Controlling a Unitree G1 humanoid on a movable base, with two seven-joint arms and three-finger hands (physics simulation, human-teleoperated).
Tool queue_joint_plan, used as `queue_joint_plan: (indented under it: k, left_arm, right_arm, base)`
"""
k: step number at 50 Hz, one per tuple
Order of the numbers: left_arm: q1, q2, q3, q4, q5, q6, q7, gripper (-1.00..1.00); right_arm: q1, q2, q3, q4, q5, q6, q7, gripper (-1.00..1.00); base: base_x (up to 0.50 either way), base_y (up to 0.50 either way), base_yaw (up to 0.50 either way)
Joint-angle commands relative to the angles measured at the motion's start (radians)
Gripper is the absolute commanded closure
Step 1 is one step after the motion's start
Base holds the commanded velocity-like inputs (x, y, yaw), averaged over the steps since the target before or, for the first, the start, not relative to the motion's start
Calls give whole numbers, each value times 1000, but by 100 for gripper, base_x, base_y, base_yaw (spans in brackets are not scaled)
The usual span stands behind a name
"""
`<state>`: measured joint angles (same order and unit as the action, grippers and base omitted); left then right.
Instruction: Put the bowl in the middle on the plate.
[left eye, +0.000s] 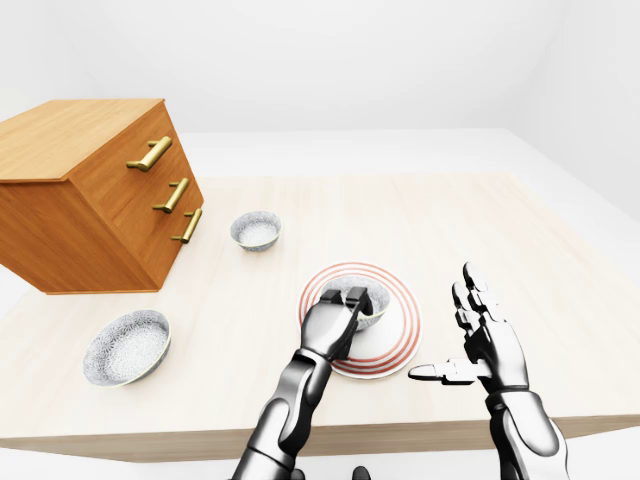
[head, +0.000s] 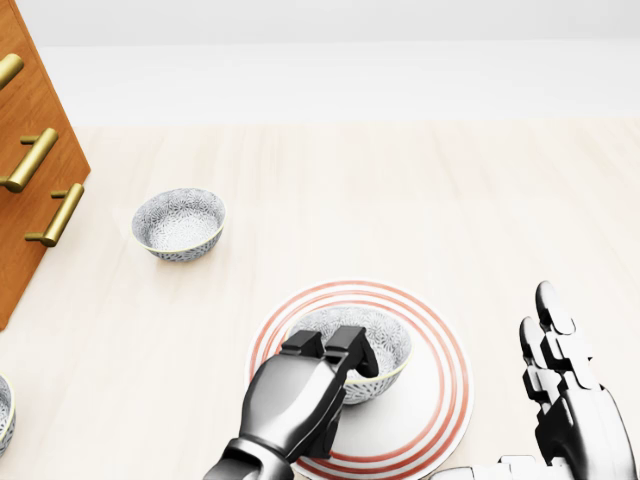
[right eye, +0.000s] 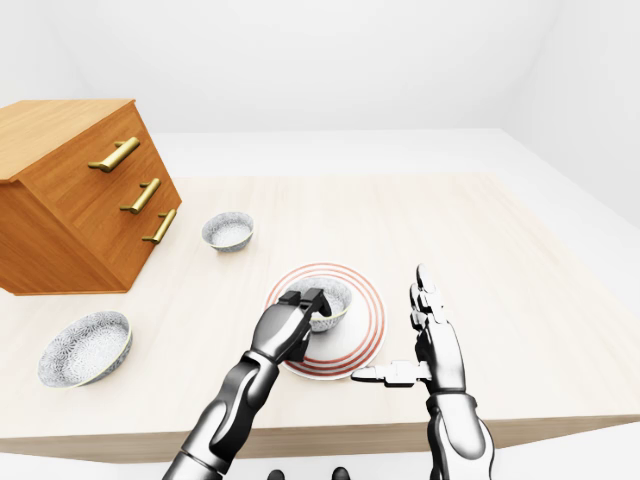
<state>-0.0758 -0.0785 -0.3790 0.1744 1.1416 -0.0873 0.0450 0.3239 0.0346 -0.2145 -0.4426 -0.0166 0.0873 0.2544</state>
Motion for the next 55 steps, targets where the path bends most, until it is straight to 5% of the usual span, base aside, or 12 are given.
queue_joint_plan:
  k: [1, 4, 8, 10, 31, 39, 40, 41, 43, 44, 47, 55]
  left_arm:
    - [-6, -1, 7, 21, 42, 0, 27, 100]
    - [-4, 0, 6, 29, 51, 0, 30, 85]
    - [0, 2, 8, 39, 52, 0, 15, -84]
    - [1, 2, 7, 41, 49, 0, 17, -100]
    - [8, 9, 25, -37, 12, 0, -37, -100]
    - [36, -2, 108, -585, -291, 5, -377, -100]
    - [24, -31, 137, -794, -366, 169, -520, -100]
    - [18, -15, 129, -809, -378, 175, -515, -100]
    - [-110, 0, 275, -1078, -459, 175, -687, -100]
    - [-117, 19, 273, -1087, -471, 175, -678, -100]
    - [-252, 137, 498, -1212, -564, 175, -743, -100]
    - [-134, 394, 819, -1164, -783, 175, -743, -100]
  right_arm:
    - [-2, -1, -1, 9, 0, 0, 0, -100]
    - [-2, -1, 0, 2, 0, 0, -1, -100]
    - [2, 1, 2, -9, -2, 0, -1, -100]
    - [0, 0, 1, -3, -1, 0, -1, -100]
    - [-1, -1, 0, -2, -1, 0, -2, -100]
    - [-1, 0, 0, 0, -2, 0, -1, -100]
    - [-2, -1, -1, 3, 0, 0, 0, -100]
    - [-2, -1, -2, 4, 0, 0, 0, -100]
    - [-3, -1, 1, 5, -3, 0, -1, -100]
    - [-3, -2, 1, 4, -3, 0, -2, -100]
    - [4, 0, 3, -4, -6, 0, 0, -100]
    - [11, 4, -6, -39, 20, 0, 15, -100]
  base:
    - [0, 0, 0]
    - [0, 0, 0]
    - [0, 0, 0]
    - [0, 0, 0]
    - [0, 0, 0]
    - [0, 0, 0]
    - [0, 0, 0]
    - [0, 0, 0]
    - [0, 0, 0]
    - [0, 0, 0]
    - [0, 0, 0]
    - [0, 0, 0]
